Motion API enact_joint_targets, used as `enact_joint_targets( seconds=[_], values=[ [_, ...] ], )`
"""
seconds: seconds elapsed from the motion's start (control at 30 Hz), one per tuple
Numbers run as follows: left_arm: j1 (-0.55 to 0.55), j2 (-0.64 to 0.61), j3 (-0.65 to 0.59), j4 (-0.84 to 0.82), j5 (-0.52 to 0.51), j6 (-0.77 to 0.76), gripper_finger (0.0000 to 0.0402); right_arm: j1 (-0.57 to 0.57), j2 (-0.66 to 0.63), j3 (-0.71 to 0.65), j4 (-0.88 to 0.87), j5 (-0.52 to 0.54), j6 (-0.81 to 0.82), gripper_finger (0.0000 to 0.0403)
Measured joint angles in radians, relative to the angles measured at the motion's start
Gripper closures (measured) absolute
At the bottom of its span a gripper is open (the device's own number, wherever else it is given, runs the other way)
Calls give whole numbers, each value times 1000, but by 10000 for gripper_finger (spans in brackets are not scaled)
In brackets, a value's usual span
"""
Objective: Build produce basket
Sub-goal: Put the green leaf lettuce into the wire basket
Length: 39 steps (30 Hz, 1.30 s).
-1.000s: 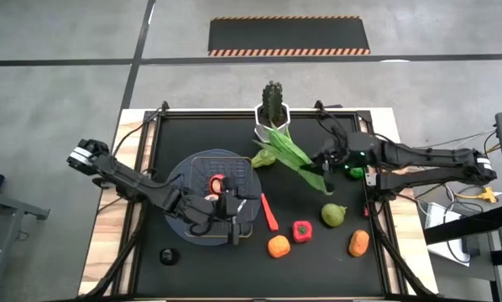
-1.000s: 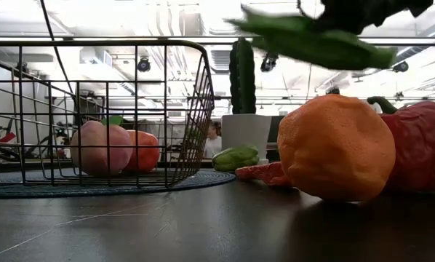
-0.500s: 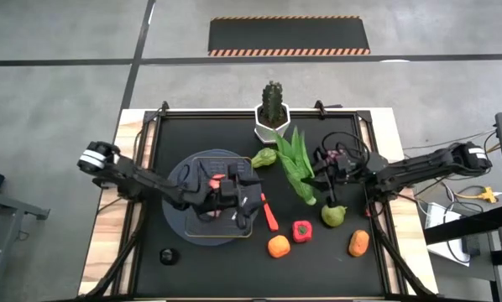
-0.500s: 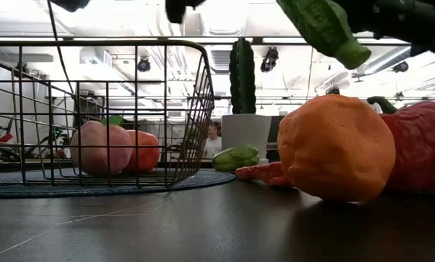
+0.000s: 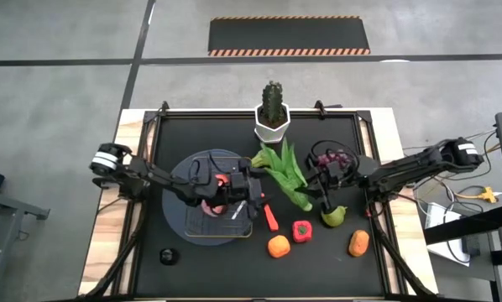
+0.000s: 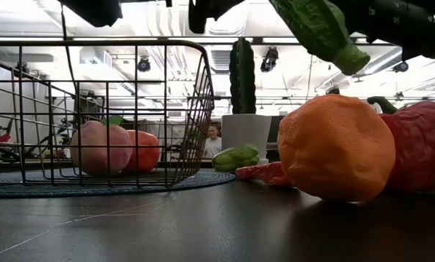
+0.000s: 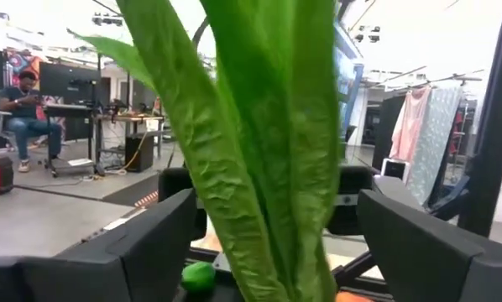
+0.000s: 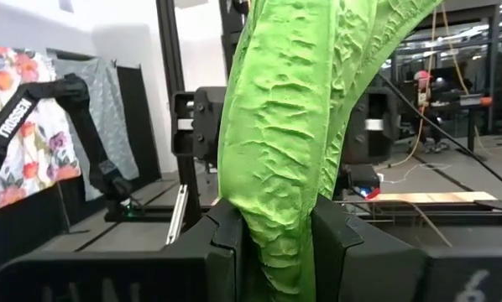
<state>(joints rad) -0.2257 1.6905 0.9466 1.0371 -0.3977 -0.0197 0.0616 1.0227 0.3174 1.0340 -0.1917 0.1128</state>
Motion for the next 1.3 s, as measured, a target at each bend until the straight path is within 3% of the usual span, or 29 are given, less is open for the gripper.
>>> enact_joint_targets(
  seconds=[0.4,0.53,0.7,0.87,1.0,1.3],
  values=[
    [16,104,69,79,54,9,90,15,118,67,-4,-19,-20,335],
    [17,107,70,83,53,7,137,15,121,69,-7,-19,-16,335],
    [16,107,70,81,54,5,229,15,117,68,-10,-19,-9,326],
    [16,107,70,77,54,5,318,15,119,67,-12,-18,7,263],
    [15,107,69,72,57,5,364,15,112,67,-17,-18,26,199],
    [-10,29,68,-70,82,0,376,15,-5,67,-159,-18,75,107]
  ],
)
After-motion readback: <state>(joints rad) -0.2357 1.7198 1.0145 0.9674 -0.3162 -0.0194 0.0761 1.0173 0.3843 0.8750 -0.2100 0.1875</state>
